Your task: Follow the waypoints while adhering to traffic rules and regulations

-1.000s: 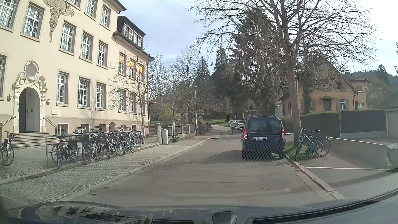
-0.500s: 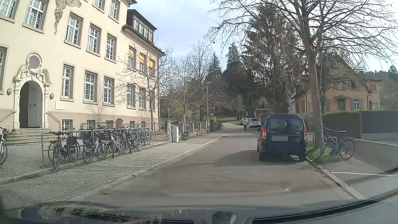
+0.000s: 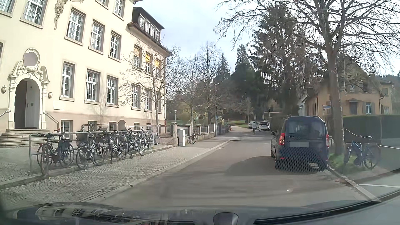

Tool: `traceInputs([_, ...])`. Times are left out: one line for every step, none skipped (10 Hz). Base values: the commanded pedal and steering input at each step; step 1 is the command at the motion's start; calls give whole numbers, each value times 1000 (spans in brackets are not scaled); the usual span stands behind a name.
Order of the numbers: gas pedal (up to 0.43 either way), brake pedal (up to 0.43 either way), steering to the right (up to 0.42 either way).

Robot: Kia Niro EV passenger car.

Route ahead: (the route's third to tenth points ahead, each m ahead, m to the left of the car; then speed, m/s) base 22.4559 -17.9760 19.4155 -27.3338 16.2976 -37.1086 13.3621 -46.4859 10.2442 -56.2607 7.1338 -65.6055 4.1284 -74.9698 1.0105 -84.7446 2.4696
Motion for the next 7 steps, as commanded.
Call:
traceInputs([197, 0, -29])
traceInputs([197, 0, -20])
traceInputs([197, 0, -15])
traceInputs([197, 0, -7])
traceInputs([189, 0, -5])
traceInputs([157, 0, -5])
traceInputs([130, 0, -4])
